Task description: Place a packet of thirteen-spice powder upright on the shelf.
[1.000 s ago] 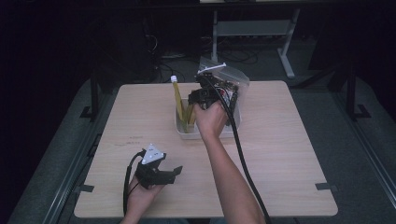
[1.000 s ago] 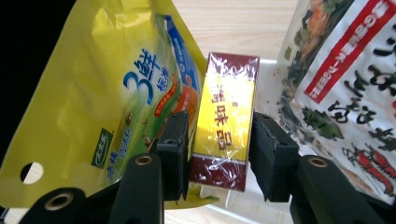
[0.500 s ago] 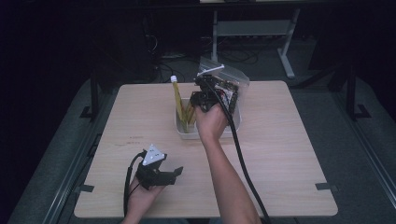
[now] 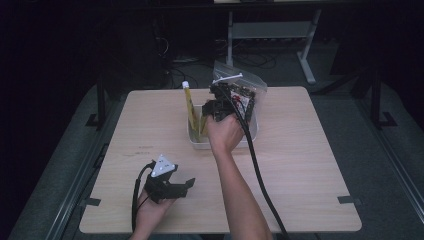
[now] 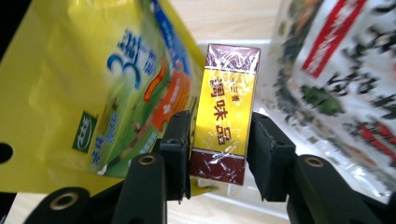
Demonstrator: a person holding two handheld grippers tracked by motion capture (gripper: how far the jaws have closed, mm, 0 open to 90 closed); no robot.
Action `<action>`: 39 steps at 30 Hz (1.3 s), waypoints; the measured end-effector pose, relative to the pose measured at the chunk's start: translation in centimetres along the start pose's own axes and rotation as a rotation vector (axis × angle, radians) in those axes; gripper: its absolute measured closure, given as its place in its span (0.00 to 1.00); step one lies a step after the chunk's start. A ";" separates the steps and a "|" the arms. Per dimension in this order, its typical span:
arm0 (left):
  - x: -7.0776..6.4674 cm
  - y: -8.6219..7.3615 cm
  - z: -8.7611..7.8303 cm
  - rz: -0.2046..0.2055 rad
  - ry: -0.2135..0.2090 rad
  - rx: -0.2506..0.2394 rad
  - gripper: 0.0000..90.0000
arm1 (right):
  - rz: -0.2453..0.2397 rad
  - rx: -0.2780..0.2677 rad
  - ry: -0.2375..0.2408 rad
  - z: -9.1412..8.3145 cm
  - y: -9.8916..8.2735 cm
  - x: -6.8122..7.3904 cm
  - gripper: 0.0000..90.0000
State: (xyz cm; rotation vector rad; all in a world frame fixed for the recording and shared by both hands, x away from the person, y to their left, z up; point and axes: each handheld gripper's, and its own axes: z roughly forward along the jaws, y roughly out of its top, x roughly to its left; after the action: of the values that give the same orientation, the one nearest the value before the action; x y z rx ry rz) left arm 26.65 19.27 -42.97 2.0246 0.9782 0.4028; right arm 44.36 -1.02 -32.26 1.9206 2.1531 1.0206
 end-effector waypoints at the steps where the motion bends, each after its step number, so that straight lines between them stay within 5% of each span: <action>1: 0.0 0.0 0.0 0.000 0.000 0.000 0.24 | -0.004 0.009 0.008 0.1 -0.1 0.0 0.66; 23: 0.2 -0.1 -0.1 -0.004 0.004 -0.001 0.24 | -0.023 0.063 0.122 1.3 -0.4 -0.2 0.59; 39: 0.5 -0.3 -0.4 -0.010 0.015 0.003 0.24 | -0.051 0.049 0.235 -0.2 -2.1 -1.4 0.54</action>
State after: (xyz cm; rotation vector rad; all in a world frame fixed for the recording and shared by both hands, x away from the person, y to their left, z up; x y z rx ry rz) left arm 26.65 19.99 -43.02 2.0208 0.9982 0.4119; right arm 42.78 -2.30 -33.70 1.8370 2.3570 1.2518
